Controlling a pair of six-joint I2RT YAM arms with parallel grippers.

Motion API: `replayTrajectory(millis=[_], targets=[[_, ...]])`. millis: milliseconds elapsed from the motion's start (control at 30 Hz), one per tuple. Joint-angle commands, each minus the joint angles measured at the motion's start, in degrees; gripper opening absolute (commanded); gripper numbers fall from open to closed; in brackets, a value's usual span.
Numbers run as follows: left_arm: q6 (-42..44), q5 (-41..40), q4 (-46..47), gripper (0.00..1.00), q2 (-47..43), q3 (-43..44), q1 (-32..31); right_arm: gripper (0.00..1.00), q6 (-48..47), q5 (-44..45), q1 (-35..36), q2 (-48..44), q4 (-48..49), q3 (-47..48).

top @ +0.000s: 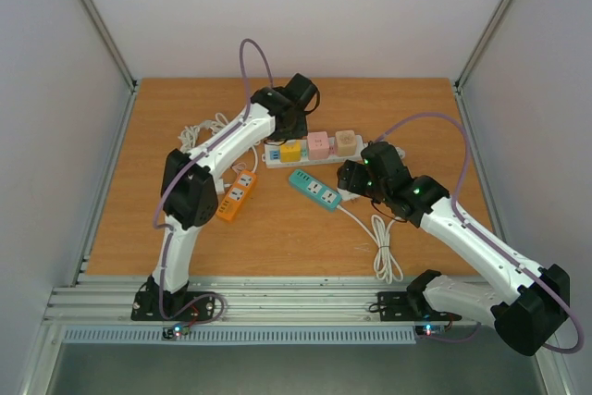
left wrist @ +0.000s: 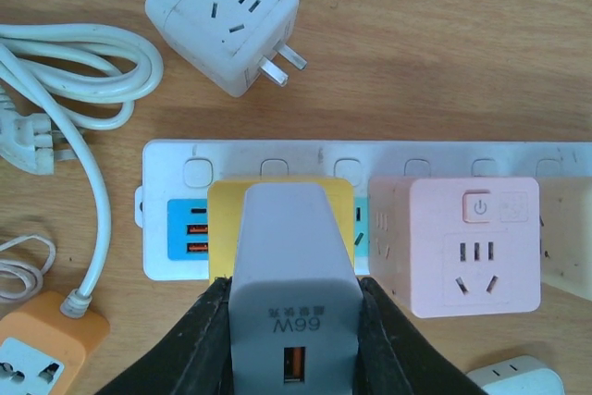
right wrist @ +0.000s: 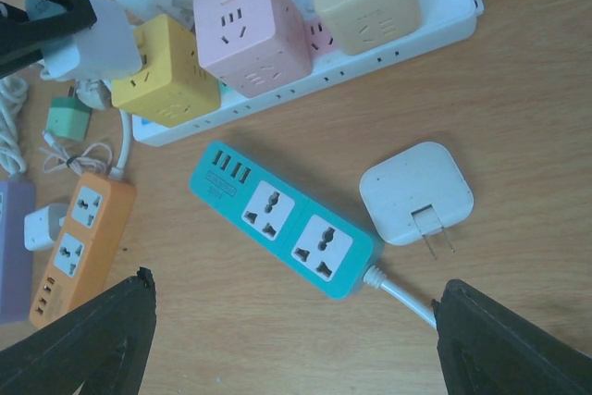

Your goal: Insert the plug

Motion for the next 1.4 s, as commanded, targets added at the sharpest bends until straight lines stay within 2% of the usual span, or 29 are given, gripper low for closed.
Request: replayTrajectory(millis=[0, 200, 500, 867, 1367], targets=[[-0.27, -1.97, -3.01, 0.01, 5.86, 1.88, -0.05, 0.83, -0.27, 1.59, -0.12, -0.07, 0.11, -0.09], [-0.47, -3.04, -4.38, 0.03, 9.43, 3.45, -0.07, 0.83, -0.41, 1.95, -0.11, -0.04, -0.13, 0.08], [-0.47, -2.33, -4.44, 0.11, 10.76, 4.08, 0.29, 0.83, -0.71, 2.24, -0.12, -0.08, -0.66, 0.7], [1.88, 0.6, -4.7, 0.07, 16.68, 4.25, 1.58, 0.82, -0.54, 1.74, -0.11, -0.15, -0.66, 0.44], [4.16, 0.88, -5.86, 0.18, 19.87, 5.34, 1.67, 0.82, -0.6, 1.83, -0.12, -0.4, -0.97, 0.36]])
